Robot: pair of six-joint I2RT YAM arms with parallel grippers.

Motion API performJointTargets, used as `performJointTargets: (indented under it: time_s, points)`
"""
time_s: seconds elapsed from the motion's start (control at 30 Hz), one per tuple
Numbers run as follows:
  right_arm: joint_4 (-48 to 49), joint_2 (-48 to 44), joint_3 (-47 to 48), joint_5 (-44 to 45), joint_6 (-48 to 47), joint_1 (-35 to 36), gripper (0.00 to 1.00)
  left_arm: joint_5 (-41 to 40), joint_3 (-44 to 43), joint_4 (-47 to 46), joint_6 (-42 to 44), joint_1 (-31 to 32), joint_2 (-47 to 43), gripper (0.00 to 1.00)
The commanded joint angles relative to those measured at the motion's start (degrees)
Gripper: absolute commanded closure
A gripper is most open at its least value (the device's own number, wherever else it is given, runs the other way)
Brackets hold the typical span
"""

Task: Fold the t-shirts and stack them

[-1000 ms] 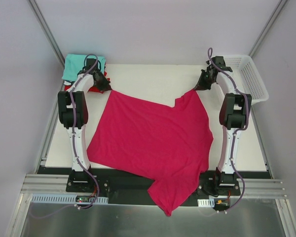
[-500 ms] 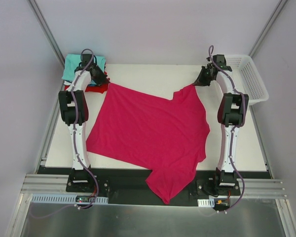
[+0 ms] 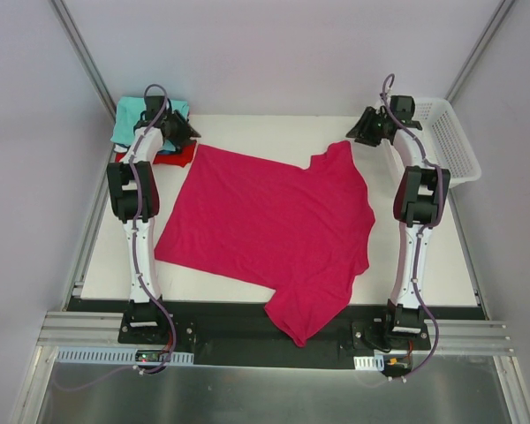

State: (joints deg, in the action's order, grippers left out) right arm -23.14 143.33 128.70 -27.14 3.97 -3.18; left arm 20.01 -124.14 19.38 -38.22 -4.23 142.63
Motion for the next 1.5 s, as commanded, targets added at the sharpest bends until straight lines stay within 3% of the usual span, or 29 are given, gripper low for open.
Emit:
performJointTargets:
  time_s: [0.0, 0.03, 0.17, 0.37, 0.6, 0.83, 0.97, 1.2, 1.47]
  points:
    - [10.2, -1.6, -3.4, -3.4, 1.5, -0.4, 0.04, 2.8, 1.3, -8.0, -0.5, -0.7, -0.7, 0.24]
    - [12.0, -1.6, -4.0, -4.5, 1.9, -0.5, 0.04, 2.8, 1.6, -9.6, -0.3, -0.6, -0.9, 0.01]
    - [15.9, -2.0, -5.9, -8.7, 3.5, -1.0, 0.04, 3.6, 3.8, -13.2, 0.2, -1.0, -2.4, 0.01]
    - [25.1, -8.1, -15.8, -13.2, 8.0, -0.6, 0.04, 6.5, 15.2, -18.9, -1.2, -1.0, -11.0, 0.01]
    - [23.4, -10.1, -15.8, -15.8, 7.5, 1.7, 0.04, 9.2, 25.3, -23.0, -1.0, -0.2, -19.2, 0.01]
    - [13.9, -11.4, -13.7, -14.0, 2.6, 5.7, 0.04, 12.9, 26.3, -22.3, -0.4, 0.3, -22.9, 0.01]
    - [6.5, -13.2, -14.0, -7.9, -0.9, 9.0, 0.04, 10.9, 30.5, -18.1, 0.5, 1.2, -27.2, 0.01]
    - [-7.3, -13.2, -10.9, 8.3, -3.7, 14.3, 0.04, 0.0, 38.1, -9.0, 3.7, 4.1, -30.9, 0.01]
    - [-10.7, -7.1, 0.1, 10.7, -5.6, 16.4, 0.03, -1.8, 40.4, -5.6, 6.0, 4.1, -34.6, 0.01]
